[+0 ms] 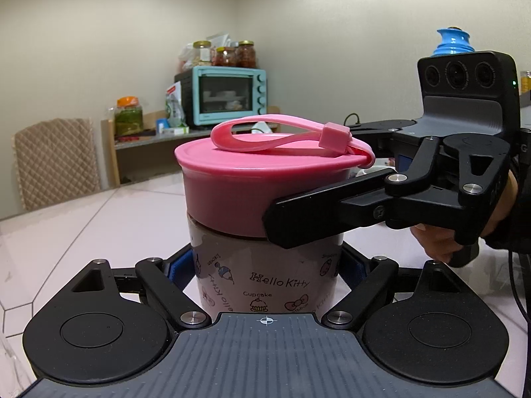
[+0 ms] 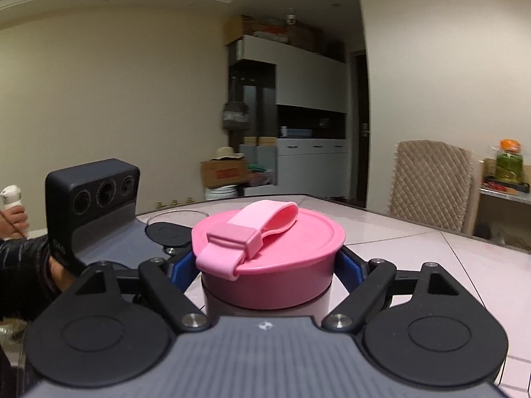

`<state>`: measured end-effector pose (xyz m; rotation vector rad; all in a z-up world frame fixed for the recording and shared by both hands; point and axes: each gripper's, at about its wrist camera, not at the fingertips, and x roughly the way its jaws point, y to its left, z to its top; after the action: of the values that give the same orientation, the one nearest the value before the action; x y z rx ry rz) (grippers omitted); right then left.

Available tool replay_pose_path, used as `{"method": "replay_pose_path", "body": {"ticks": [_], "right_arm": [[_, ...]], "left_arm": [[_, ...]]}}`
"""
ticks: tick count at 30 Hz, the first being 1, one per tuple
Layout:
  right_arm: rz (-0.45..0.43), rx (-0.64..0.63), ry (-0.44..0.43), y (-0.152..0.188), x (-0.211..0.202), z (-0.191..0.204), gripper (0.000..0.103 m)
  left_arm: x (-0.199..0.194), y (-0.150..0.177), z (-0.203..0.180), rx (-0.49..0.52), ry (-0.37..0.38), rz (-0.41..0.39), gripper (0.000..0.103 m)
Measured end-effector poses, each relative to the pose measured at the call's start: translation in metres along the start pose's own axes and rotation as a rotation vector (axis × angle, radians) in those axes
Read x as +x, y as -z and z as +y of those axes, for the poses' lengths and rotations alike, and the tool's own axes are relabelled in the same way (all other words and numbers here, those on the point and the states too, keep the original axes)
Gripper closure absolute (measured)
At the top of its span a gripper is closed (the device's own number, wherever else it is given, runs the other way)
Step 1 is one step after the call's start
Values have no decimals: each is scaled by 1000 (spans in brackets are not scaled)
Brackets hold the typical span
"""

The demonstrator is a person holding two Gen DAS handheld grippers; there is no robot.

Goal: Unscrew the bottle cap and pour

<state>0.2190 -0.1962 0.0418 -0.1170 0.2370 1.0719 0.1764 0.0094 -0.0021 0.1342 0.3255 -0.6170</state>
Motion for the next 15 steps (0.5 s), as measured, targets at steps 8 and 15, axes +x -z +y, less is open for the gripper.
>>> {"method": "replay_pose_path", "body": {"ticks": [8, 15], "right_arm": [[-7, 46, 149, -5, 3, 23, 8], [-11, 93, 287, -10, 6, 44, 8]], "left_arm": [[-1, 0, 1, -1, -1, 0, 13], [-1, 0, -1, 1, -2, -1, 13]]}}
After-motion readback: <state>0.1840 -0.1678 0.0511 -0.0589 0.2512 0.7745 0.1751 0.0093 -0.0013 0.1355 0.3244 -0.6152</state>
